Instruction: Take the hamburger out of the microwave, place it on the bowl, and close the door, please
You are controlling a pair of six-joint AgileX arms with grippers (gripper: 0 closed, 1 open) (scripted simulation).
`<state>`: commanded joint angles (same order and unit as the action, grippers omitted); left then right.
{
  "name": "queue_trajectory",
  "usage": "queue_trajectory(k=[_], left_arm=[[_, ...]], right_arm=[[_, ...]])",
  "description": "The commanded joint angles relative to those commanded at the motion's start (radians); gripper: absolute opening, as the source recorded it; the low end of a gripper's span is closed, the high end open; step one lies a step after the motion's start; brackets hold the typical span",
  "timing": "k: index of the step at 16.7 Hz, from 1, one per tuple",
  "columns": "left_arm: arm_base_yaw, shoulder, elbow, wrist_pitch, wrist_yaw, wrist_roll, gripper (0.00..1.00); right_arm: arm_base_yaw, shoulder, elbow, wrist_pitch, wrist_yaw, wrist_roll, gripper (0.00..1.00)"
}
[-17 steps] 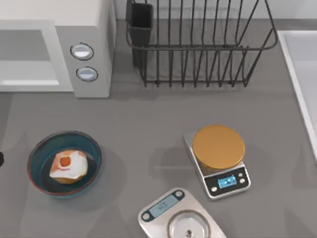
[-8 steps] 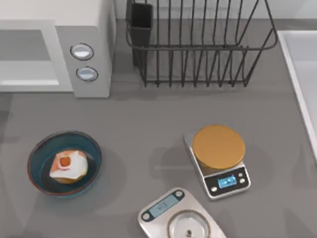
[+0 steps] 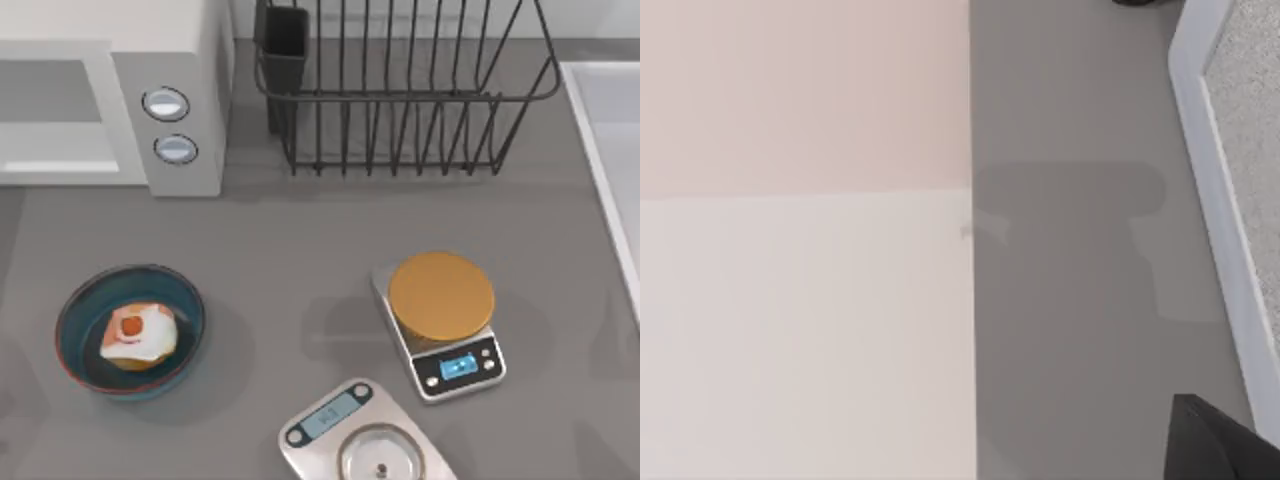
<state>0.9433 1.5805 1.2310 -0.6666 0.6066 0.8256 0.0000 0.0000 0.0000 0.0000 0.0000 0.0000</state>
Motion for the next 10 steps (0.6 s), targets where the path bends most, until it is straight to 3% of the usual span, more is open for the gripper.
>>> queue_trajectory(k=[4,10], left_arm=[[0.091,0.129,0.105,-0.077,0.058,0.081,0.00],[0.092,0.134,0.105,-0.075,0.057,0.085,0.00]], right_arm=[[0.000,0.000,0.000,0.000,0.000,0.000,1.00],[0.000,0.000,0.000,0.000,0.000,0.000,1.00]])
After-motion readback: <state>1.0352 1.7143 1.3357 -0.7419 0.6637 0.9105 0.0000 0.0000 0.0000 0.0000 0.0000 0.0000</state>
